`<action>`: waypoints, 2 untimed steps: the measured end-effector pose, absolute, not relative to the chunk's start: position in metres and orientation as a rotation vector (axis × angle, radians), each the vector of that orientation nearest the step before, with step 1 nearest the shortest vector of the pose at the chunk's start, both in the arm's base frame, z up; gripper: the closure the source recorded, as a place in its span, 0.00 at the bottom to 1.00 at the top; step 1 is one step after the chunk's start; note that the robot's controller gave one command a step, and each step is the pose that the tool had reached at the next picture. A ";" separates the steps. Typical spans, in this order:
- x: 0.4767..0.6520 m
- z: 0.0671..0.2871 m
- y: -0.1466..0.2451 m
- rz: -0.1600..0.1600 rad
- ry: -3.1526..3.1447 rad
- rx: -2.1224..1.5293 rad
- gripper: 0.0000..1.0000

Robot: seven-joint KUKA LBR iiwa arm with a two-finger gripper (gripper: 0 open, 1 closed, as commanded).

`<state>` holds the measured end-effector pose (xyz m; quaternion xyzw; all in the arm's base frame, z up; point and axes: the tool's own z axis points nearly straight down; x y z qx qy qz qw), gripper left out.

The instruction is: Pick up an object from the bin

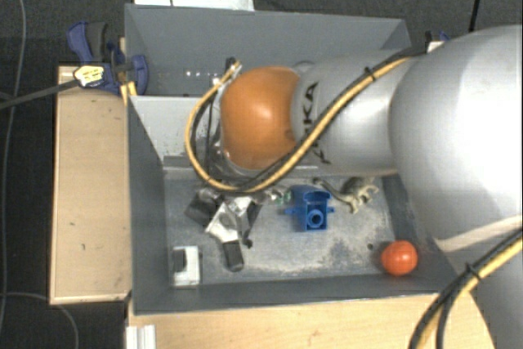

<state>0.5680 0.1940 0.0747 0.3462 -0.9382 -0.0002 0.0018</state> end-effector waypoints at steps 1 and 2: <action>0.568 0.075 0.194 0.000 -2.946 1.080 1.00; 0.568 0.075 0.194 0.000 -2.946 1.080 1.00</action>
Offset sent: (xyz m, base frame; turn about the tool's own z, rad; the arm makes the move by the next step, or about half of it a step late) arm 0.0000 0.0000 0.0000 0.0000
